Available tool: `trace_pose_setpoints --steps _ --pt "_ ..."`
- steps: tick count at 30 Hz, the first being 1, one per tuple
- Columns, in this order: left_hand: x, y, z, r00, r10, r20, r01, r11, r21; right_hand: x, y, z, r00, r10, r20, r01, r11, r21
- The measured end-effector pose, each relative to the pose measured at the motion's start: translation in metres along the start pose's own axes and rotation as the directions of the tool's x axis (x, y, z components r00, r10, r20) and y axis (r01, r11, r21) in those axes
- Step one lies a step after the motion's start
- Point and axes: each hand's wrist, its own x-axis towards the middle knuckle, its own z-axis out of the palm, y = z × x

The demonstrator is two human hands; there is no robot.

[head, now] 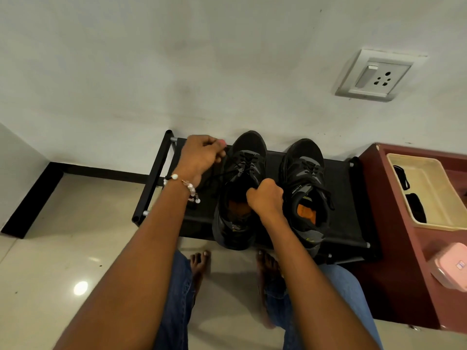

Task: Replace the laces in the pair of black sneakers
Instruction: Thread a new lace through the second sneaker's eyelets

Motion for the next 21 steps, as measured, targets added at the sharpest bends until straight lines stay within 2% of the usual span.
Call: trace_pose_setpoints --steps 2,4,6,8,11,16,18,21 --pt "-0.005 0.012 -0.009 0.999 -0.025 0.031 0.03 0.977 -0.212 0.003 -0.004 -0.007 0.999 -0.043 0.03 0.041 0.998 0.051" --pt "-0.01 0.024 -0.015 0.998 -0.006 0.056 0.025 0.936 -0.351 0.005 -0.009 -0.015 0.986 -0.167 -0.016 0.168 0.984 0.059" --pt "-0.014 0.035 -0.02 0.997 0.025 0.07 0.007 0.903 -0.429 0.001 -0.014 -0.023 0.921 -0.362 -0.146 0.375 0.924 0.074" --pt "-0.018 0.043 -0.023 0.993 0.065 0.098 -0.009 0.873 -0.488 -0.005 -0.02 -0.027 0.845 -0.484 -0.228 0.526 0.829 0.189" --pt "-0.025 0.053 -0.024 0.975 0.137 0.174 -0.027 0.853 -0.522 -0.015 -0.029 -0.019 0.848 -0.513 -0.13 0.52 0.759 0.392" --pt "-0.033 0.062 -0.019 0.93 0.193 0.313 0.017 0.828 -0.561 -0.018 -0.041 0.004 0.851 -0.524 -0.036 0.463 0.717 0.521" --pt "-0.03 0.06 -0.018 0.928 0.189 0.321 0.042 0.804 -0.593 -0.019 -0.042 0.007 0.84 -0.542 -0.025 0.47 0.702 0.535" --pt "-0.019 0.05 -0.018 0.956 0.141 0.256 0.069 0.741 -0.668 -0.018 -0.037 -0.002 0.849 -0.529 0.001 0.447 0.719 0.532"
